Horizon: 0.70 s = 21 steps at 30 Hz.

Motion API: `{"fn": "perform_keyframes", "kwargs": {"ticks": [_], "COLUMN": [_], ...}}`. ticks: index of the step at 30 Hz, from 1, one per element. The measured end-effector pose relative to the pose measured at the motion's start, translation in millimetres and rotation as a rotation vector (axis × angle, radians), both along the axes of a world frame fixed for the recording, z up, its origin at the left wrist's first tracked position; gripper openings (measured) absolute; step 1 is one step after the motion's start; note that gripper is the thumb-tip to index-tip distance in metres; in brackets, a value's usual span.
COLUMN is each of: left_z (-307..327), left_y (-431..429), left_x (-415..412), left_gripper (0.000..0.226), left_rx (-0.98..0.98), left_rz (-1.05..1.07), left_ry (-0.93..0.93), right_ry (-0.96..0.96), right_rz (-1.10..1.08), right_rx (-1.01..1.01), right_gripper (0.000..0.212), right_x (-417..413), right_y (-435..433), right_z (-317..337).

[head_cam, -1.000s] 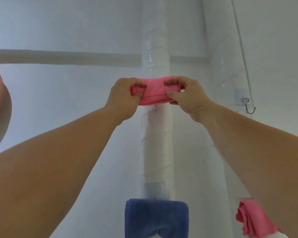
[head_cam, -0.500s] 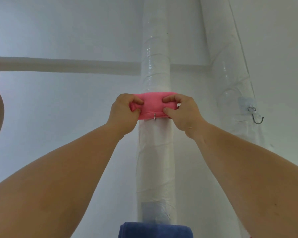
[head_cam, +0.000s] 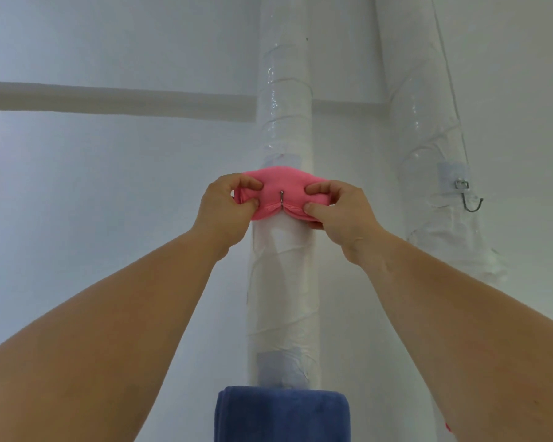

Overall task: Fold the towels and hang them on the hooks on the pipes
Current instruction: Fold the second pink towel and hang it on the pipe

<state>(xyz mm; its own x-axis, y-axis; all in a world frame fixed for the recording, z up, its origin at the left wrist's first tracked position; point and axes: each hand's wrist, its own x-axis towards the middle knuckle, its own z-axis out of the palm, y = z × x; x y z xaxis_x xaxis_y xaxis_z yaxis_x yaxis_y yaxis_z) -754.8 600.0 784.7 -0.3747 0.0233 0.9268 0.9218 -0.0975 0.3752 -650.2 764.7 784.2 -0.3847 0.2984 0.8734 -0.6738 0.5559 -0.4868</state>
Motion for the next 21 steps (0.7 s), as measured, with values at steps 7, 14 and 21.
{"fn": "perform_keyframes", "kwargs": {"ticks": [7, 14, 21], "left_z": [-3, -8, -12], "left_y": [-4, -7, -12], "left_x": [27, 38, 30], "left_gripper": [0.016, 0.048, 0.053], "left_rx": [-0.129, -0.471, -0.542], "left_rz": [0.409, 0.951, 0.921], "left_ry": [0.163, 0.413, 0.429], "right_ry": [0.078, 0.042, 0.12], "right_rz": [-0.663, -1.142, -1.049], "right_rx": [0.42, 0.908, 0.898], "right_gripper": [0.02, 0.063, 0.044], "right_x": [4, 5, 4], "right_y": [-5, -10, -15], "right_z": [-2, -16, 2]}}
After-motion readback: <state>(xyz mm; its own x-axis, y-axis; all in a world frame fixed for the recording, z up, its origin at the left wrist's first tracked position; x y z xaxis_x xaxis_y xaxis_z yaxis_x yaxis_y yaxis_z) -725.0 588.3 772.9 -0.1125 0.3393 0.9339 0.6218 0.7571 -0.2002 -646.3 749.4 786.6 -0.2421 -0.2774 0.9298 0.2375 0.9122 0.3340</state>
